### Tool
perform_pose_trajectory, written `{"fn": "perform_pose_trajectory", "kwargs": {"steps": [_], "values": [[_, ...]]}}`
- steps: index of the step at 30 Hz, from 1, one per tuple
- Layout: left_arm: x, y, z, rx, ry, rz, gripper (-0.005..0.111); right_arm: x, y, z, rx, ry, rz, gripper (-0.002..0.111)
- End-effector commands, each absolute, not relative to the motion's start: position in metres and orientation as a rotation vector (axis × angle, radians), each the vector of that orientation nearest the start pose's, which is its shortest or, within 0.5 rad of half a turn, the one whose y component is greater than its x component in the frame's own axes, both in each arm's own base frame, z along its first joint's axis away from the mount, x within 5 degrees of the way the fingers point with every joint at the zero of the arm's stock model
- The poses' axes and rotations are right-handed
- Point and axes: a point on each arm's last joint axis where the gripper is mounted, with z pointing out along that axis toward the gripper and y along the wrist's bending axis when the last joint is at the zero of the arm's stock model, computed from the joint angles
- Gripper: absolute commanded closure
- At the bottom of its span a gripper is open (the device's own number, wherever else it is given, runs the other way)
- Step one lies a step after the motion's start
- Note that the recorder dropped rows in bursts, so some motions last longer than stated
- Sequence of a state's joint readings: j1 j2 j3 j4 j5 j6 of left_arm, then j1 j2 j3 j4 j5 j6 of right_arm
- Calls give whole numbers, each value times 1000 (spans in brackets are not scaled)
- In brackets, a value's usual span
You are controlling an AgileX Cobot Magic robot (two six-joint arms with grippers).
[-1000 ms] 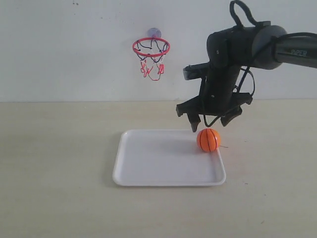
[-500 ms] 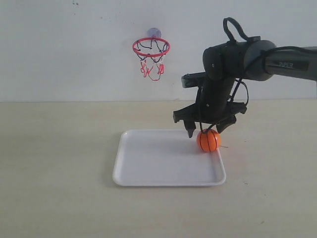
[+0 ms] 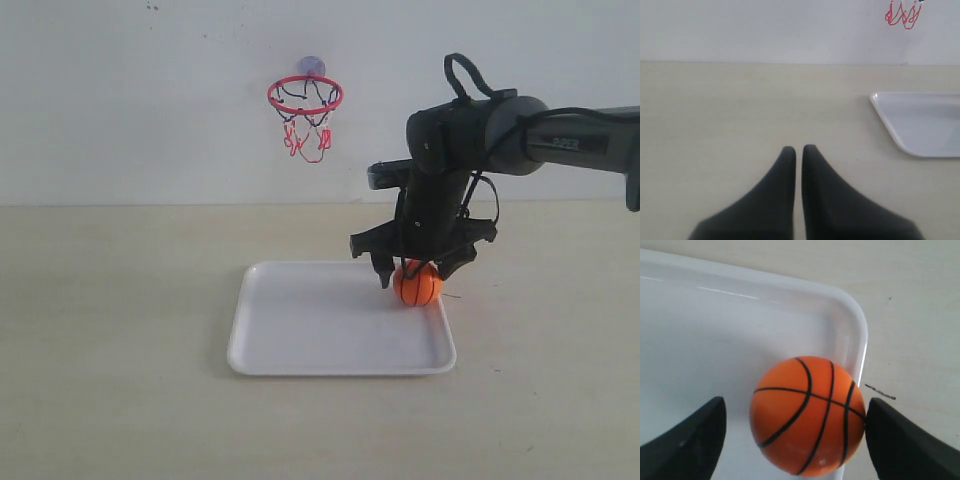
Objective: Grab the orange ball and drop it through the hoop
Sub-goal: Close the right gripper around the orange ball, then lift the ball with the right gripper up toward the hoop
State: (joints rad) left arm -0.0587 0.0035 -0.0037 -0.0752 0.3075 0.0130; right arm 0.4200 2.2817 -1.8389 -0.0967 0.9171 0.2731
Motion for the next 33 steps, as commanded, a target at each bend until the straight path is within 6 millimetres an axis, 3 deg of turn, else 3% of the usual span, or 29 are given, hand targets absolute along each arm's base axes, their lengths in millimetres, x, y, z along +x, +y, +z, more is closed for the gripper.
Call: {"fn": "perform_pose_trajectory", "kwargs": {"steps": [1,9,13,18,24,28,33], "values": [[54,-5,186,11,1789,-111,103,446,189,160,-264,2810,30,37],[54,-5,186,11,1789,-111,103,444,187,160,-268,2832,3,42],[54,-5,186,11,1789,-111,103,443,186,159,-275,2837,-19,67],[54,-5,186,11,1789,-111,103,443,185,159,-274,2842,-32,108],[54,-5,186,11,1789,-111,103,443,184,161,-280,2855,-44,108],[54,-5,186,11,1789,-111,103,446,187,185,-265,2833,-28,108],[54,-5,186,11,1789,-111,103,438,185,246,-300,2705,39,108]]}}
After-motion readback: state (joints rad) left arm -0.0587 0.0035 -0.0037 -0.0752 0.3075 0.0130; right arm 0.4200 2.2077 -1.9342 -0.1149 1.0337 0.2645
